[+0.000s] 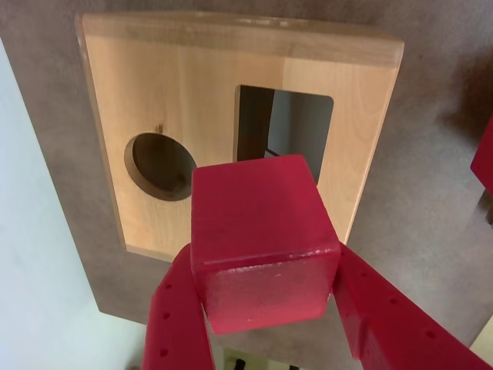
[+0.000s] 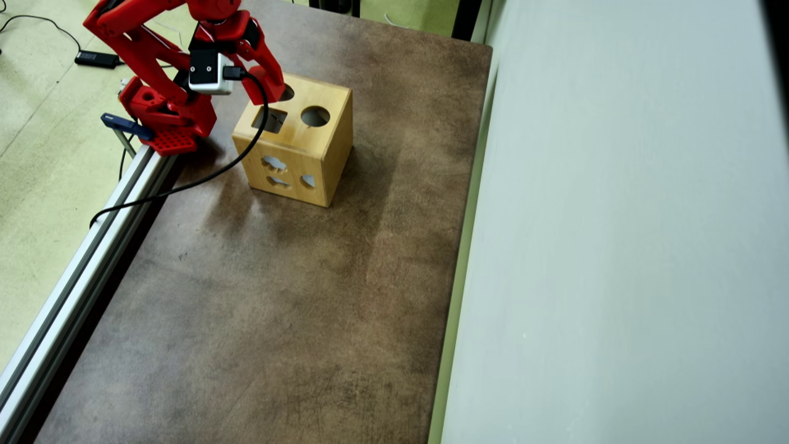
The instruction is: Pick and place the red cube on the square hole
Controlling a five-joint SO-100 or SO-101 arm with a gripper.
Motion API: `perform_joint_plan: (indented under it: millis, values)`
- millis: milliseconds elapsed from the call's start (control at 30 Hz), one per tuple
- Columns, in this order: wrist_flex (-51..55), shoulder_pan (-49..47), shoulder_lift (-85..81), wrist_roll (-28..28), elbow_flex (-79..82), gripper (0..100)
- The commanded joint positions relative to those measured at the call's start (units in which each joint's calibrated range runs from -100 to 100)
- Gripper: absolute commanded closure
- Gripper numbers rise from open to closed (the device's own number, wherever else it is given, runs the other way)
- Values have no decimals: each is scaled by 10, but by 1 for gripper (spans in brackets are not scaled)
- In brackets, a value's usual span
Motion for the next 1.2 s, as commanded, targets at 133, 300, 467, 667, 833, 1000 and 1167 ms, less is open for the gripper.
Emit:
perform_joint_plan:
  millis: [133, 300, 467, 667, 833, 1000, 1167]
  values:
    - [2, 47, -6, 4, 20, 98]
    - [2, 47, 1, 4, 21, 98]
    - [2, 47, 43, 4, 20, 98]
    - [2, 45, 63, 4, 20, 98]
    - [2, 41, 79, 4, 20, 98]
    - [2, 40, 79, 4, 21, 98]
    - [2, 40, 102, 4, 22, 98]
